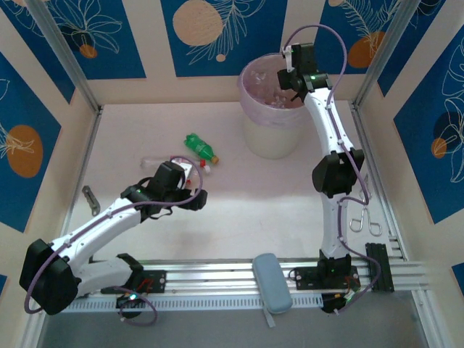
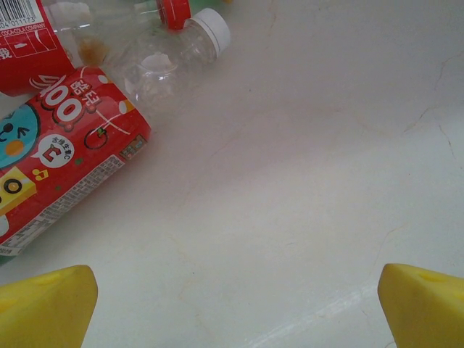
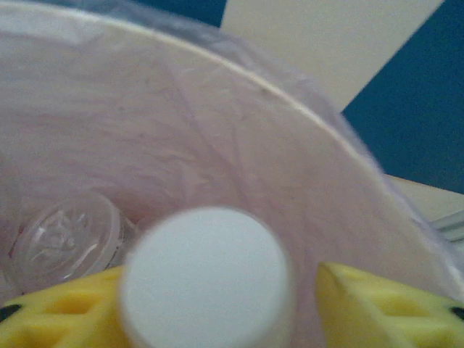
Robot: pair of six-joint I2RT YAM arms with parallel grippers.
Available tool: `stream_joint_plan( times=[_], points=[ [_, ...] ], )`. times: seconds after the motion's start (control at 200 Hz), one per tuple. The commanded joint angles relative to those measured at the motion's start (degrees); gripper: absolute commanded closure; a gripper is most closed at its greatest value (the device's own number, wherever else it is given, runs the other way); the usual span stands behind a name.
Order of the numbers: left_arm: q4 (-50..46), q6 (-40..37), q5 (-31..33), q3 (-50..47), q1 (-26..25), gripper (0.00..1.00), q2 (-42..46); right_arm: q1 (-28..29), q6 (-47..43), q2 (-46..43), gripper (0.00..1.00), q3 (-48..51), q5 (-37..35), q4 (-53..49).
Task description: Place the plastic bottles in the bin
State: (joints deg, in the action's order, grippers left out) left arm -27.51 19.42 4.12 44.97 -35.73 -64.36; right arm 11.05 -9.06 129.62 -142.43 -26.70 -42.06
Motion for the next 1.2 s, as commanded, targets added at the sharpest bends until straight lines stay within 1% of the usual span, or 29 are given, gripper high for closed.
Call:
stream_joint_plan(
  times=[0.0, 0.125, 0.175, 0.265, 0.295, 0.42, 0.56, 0.65, 0.73, 0.83, 0.89, 0.935, 1.005, 1.08, 1.195],
  points=[
    [-0.4, -0.6, -0.7, 2.1, 0.6, 0.01, -0.2, 0.5, 1.7, 0.9, 0.31, -3.2, 2.5, -2.0],
    [-0.9, -1.3, -0.5, 2.7, 0.8, 0.01, -0.6, 0.3, 2.6, 0.0, 0.22, -5.8, 3.8, -4.1],
    [-1.4, -1.7, -0.2, 3.1, 0.9, 0.00, -0.8, 0.1, 3.4, -0.8, 0.18, -6.9, 4.9, -5.0],
    [-1.9, -2.7, 0.0, 3.9, 1.3, 0.00, -1.5, -0.4, 5.3, -2.7, 0.15, -8.0, 7.4, -6.6],
    [-2.1, -3.0, -0.1, 4.1, 1.4, 0.00, -1.8, -0.6, 5.9, -3.4, 0.12, -8.1, 8.2, -7.0],
    [-2.6, -4.4, -0.2, 5.3, 2.1, 0.00, -3.1, -1.0, 7.3, -6.5, 0.11, -8.3, 10.5, -8.2],
    [-2.8, -6.5, -0.1, 6.1, 3.6, 0.00, -4.4, -1.4, 9.0, -9.6, 0.11, -8.0, 12.2, -12.0],
    [-4.6, -9.2, 0.0, 7.6, 5.0, 0.00, -6.0, -1.4, 9.9, -12.6, 0.11, -5.9, 14.0, -14.6],
    [-7.1, -12.6, 0.3, 9.8, 6.1, 0.00, -8.0, -1.6, 11.3, -17.3, 0.11, -0.1, 16.4, -14.6],
    [-9.2, -16.3, 0.9, 12.2, 7.6, 0.00, -11.0, -2.2, 14.2, -25.6, 0.11, 11.7, 21.5, -11.6],
    [-8.0, -18.3, 1.1, 12.2, 9.3, 0.00, -12.1, -2.5, 15.6, -30.9, 0.11, 19.9, 23.6, -8.9],
    [-6.4, -19.7, -0.4, 11.9, 11.0, 0.00, -12.9, -2.8, 16.6, -34.8, 0.11, 26.6, 24.7, -7.1],
    [-5.5, -21.9, -2.1, 12.4, 12.9, 0.00, -14.5, -3.4, 18.1, -40.3, 0.11, 34.2, 25.4, -5.7],
    [-5.3, -25.1, -3.4, 12.8, 13.8, 0.00, -16.5, -4.3, 20.0, -46.4, 0.11, 42.2, 25.6, -4.2],
    [-3.9, -28.9, -4.5, 12.3, 15.1, 0.00, -18.8, -5.6, 23.1, -54.7, 0.11, 52.7, 28.1, -2.6]
  ],
)
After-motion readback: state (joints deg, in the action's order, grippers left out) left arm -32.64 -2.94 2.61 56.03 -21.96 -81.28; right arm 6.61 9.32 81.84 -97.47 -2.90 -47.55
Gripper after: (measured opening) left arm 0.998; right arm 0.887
